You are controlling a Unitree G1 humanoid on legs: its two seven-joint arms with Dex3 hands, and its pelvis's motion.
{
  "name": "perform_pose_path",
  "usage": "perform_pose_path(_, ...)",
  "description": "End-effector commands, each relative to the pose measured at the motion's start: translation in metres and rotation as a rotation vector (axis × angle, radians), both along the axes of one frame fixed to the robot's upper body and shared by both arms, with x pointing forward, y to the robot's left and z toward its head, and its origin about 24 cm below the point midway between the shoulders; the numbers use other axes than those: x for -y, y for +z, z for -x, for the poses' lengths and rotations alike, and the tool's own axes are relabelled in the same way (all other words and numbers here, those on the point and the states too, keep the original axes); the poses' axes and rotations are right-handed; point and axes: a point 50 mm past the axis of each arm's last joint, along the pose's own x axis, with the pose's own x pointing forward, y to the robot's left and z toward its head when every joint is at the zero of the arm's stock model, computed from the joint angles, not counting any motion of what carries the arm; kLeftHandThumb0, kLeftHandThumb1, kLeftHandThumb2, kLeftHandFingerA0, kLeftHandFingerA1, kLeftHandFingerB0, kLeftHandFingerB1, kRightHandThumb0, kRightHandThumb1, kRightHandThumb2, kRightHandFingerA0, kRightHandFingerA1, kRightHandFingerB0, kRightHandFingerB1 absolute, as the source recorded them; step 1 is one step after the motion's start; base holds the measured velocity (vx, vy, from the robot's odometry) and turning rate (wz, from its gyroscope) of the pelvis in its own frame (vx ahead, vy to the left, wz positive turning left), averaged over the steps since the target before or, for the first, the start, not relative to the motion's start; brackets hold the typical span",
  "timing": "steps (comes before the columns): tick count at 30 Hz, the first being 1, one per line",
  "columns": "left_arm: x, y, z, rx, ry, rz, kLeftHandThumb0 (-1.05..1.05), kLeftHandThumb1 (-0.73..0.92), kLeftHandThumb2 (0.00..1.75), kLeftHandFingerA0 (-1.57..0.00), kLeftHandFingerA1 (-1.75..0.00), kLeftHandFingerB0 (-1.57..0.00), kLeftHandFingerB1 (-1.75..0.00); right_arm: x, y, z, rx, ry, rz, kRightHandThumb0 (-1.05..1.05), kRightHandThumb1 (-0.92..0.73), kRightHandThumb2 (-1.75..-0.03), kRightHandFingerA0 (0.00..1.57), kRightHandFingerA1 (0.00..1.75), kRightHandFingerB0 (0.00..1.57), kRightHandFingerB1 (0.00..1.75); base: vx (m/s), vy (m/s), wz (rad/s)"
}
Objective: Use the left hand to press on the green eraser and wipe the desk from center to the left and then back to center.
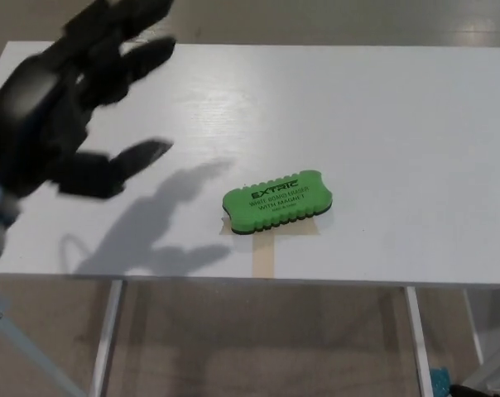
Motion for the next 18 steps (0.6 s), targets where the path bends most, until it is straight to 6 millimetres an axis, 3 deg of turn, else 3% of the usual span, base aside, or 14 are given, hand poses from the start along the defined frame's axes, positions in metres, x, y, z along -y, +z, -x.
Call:
perform_pose_path(1,-0.017,-0.035,0.115,-0.139,-0.277,0.143,-0.26,0.75,0.63,-0.57,-0.40,-0.34,-0.34,0.006,-0.013,0.029,-0.109,-0.021,-0.012,-0.40,-0.78,-0.64,0.87,0.68,0.61,0.41,0.00,0.000,0.00)
perform_pose_path(2,-0.023,-0.054,0.122,-0.239,-0.239,0.188,-0.23,0.78,0.63,-0.68,-0.43,-0.50,-0.36,0.006,-0.014,0.031,-0.118,-0.025,-0.009,-0.40,-0.78,-0.63,0.87,0.67,0.60,0.40,0.00,0.000,0.00)
perform_pose_path(5,-0.033,-0.090,0.139,-0.412,-0.144,0.241,-0.24,0.78,0.64,-0.71,-0.43,-0.54,-0.36,0.006,-0.015,0.033,-0.128,-0.037,0.004,-0.40,-0.78,-0.63,0.87,0.68,0.59,0.40,0.00,0.000,0.00)
perform_pose_path(7,-0.034,-0.093,0.140,-0.422,-0.134,0.239,-0.24,0.78,0.64,-0.71,-0.43,-0.54,-0.36,0.006,-0.015,0.033,-0.128,-0.039,0.006,-0.40,-0.78,-0.63,0.87,0.68,0.59,0.40,0.00,0.000,0.00)
perform_pose_path(9,-0.047,-0.126,0.150,-0.503,0.008,0.162,-0.27,0.76,0.64,-0.79,-0.45,-0.63,-0.38,0.006,-0.015,0.034,-0.129,-0.058,-0.004,-0.41,-0.77,-0.63,0.87,0.67,0.58,0.40,0.00,0.000,0.00)
perform_pose_path(11,-0.052,-0.140,0.156,-0.535,0.069,0.108,-0.27,0.76,0.64,-0.79,-0.45,-0.63,-0.38,0.006,-0.016,0.035,-0.132,-0.068,-0.010,-0.41,-0.77,-0.63,0.87,0.67,0.58,0.40,0.00,0.000,0.00)
perform_pose_path(12,-0.058,-0.154,0.160,-0.563,0.134,0.053,-0.33,0.76,0.64,-0.84,-0.46,-0.65,-0.39,0.006,-0.016,0.035,-0.133,-0.076,-0.012,-0.39,-0.62,-1.00,0.84,0.78,0.49,0.59,0.00,0.000,0.00)
perform_pose_path(13,-0.060,-0.163,0.163,-0.580,0.170,0.018,-0.33,0.76,0.64,-0.84,-0.46,-0.65,-0.39,0.006,-0.017,0.036,-0.134,-0.081,-0.012,-0.39,-0.62,-1.00,0.84,0.78,0.49,0.59,0.00,0.000,0.00)
perform_pose_path(14,-0.066,-0.181,0.168,-0.622,0.250,-0.045,-0.34,0.75,0.63,-0.88,-0.46,-0.67,-0.39,0.006,-0.017,0.037,-0.135,-0.083,-0.012,-0.41,-0.76,-0.63,0.88,0.65,0.57,0.39,0.00,0.000,0.00)
perform_pose_path(16,-0.071,-0.199,0.174,-0.663,0.321,-0.110,-0.34,0.75,0.63,-0.88,-0.46,-0.67,-0.39,0.006,-0.017,0.038,-0.136,-0.084,-0.010,-0.41,-0.76,-0.63,0.88,0.65,0.57,0.39,0.00,0.000,0.00)
perform_pose_path(17,-0.076,-0.218,0.178,-0.726,0.403,-0.178,-0.40,0.75,0.65,-0.92,-0.48,-0.64,-0.39,0.005,-0.018,0.039,-0.137,-0.081,-0.009,-0.40,-0.62,-0.99,0.85,0.77,0.49,0.59,0.00,0.000,0.00)
perform_pose_path(18,-0.076,-0.218,0.178,-0.726,0.403,-0.178,-0.40,0.75,0.65,-0.92,-0.48,-0.64,-0.39,0.005,-0.018,0.039,-0.137,-0.081,-0.009,-0.40,-0.62,-0.99,0.85,0.77,0.49,0.59,0.00,0.000,0.00)
